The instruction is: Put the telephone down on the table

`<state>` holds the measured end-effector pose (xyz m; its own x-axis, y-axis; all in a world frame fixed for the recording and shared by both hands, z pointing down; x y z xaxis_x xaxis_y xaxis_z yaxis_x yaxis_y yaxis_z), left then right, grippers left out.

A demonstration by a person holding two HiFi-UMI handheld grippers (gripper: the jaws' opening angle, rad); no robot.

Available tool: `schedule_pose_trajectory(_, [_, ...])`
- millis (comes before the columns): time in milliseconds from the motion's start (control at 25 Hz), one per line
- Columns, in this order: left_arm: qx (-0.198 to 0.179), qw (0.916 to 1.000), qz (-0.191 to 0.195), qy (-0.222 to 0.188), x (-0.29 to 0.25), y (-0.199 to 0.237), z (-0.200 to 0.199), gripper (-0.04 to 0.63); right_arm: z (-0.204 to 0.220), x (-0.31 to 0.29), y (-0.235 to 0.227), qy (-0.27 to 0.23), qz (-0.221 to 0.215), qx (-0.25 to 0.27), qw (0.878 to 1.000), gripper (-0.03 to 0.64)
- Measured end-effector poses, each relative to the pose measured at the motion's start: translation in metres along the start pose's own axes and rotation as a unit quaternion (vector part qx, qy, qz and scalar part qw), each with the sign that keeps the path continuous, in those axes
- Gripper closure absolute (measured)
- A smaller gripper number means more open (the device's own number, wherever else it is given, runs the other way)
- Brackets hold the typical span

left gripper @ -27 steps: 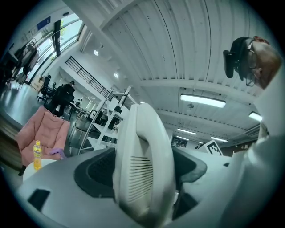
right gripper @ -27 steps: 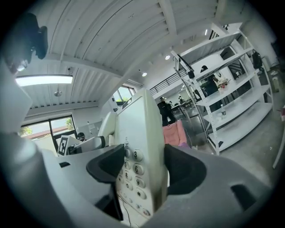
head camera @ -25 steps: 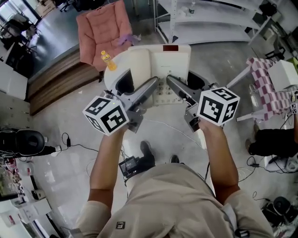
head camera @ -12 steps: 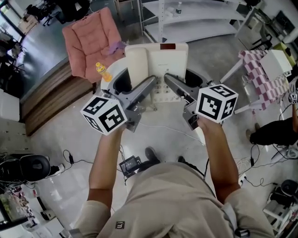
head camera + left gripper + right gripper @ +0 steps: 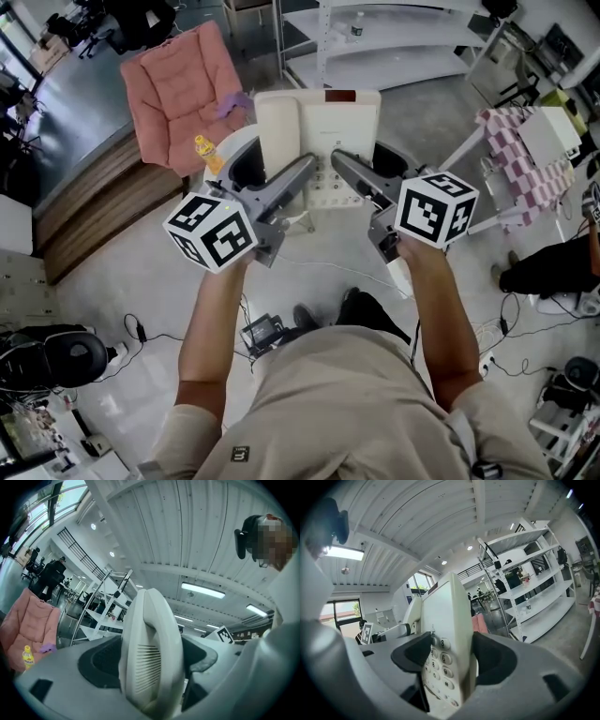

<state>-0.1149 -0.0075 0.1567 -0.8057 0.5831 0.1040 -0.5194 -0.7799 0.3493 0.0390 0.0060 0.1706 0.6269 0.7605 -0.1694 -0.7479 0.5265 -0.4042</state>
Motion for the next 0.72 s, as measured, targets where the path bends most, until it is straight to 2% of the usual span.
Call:
schedule_pose_trajectory(200, [-0.003, 0.9999, -0.009, -0.003, -0.005, 0.019, -0.009, 0.219, -0.008, -0.022, -0.006, 0.002, -0.012, 0.002, 1.000, 0.348])
schedule_pose_trajectory(720, [-0.008, 0.9971, -0.075, -0.002, -0.038, 0.082, -0.012, 0.219, -0.024, -0.097, -0.056, 0.029, -0.076, -0.004, 0.997, 0.350])
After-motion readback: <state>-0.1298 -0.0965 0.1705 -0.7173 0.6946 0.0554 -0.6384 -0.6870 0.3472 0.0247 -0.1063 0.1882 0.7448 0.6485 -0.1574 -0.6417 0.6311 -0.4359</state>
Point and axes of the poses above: the fingertips, and each gripper's own axes: x backward along the fingers, y to its left, z out of its underside, the point moved 5 cm from there along x, backward along the fingers, and after that the axes turned 1 degree about -x, right-handed, at the moved point
